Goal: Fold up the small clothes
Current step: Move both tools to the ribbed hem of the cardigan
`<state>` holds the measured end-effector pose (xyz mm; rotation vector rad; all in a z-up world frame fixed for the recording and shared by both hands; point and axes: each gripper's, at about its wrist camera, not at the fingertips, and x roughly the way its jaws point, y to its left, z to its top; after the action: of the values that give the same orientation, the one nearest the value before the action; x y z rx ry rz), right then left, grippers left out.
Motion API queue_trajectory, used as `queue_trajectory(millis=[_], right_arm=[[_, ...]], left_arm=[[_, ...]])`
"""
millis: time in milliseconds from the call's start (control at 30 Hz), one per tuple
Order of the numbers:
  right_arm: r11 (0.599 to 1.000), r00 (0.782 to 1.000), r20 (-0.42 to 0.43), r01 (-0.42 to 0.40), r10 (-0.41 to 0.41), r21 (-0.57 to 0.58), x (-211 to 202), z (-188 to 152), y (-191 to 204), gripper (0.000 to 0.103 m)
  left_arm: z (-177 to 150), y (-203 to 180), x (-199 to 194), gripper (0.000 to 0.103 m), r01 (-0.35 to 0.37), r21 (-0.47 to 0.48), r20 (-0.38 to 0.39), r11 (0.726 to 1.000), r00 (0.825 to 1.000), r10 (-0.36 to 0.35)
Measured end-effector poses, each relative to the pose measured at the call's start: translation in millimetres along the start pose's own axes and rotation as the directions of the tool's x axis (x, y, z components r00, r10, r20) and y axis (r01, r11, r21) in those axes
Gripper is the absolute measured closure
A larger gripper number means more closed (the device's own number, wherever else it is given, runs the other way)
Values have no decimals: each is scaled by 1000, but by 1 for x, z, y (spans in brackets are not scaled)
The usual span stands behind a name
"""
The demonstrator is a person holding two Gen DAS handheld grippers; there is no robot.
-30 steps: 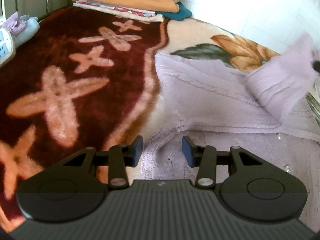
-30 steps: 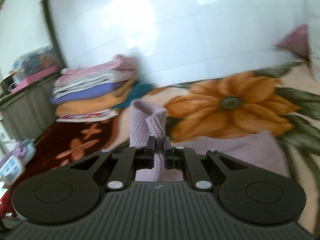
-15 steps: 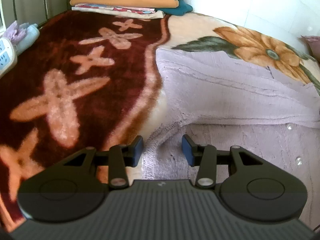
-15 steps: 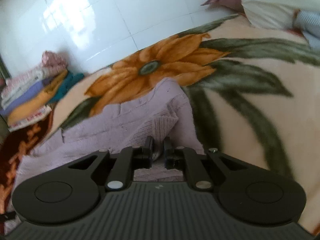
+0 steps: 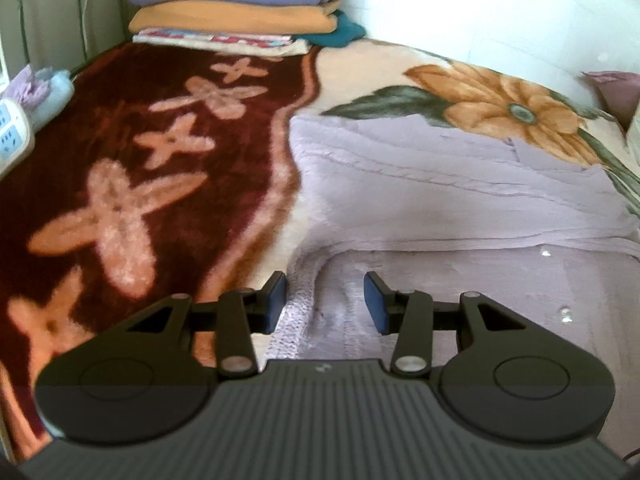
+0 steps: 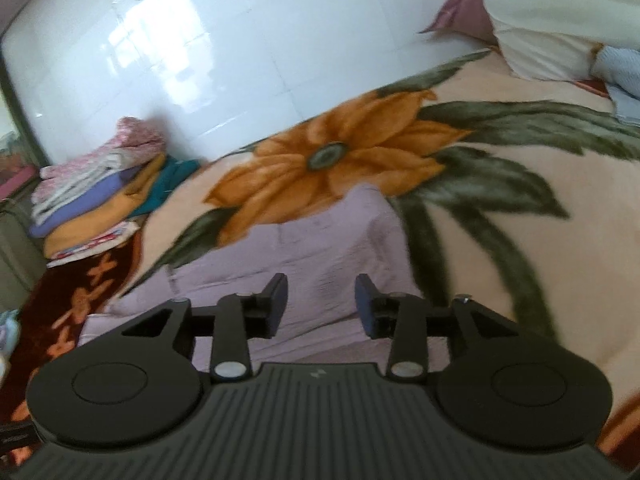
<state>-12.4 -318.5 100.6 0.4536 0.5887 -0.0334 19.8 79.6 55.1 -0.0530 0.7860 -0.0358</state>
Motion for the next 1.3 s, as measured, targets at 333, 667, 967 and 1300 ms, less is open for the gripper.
queue_trajectory(millis=[333,667,967,1300], right_arm=[[972,989,-80,-137,124,-189,-94,18,40,47],[903,954,-282,-208,102,-375,-147,-33,53,34],[835,897,-437,-285,60,-470,-139,-119,56,30],[709,850,-524,-333,-61,-621,-142,-163,66,27]], left_arm=[[6,-11,-45,57,83,38,32,996,996,-84],[-19,-17,-78,39,121,114,-23,986,993,-119],[-62,-36,-87,34,175,235,-126,956,981,-149],[-102,-67,-92,32,273,407,-232,872,954,-190]])
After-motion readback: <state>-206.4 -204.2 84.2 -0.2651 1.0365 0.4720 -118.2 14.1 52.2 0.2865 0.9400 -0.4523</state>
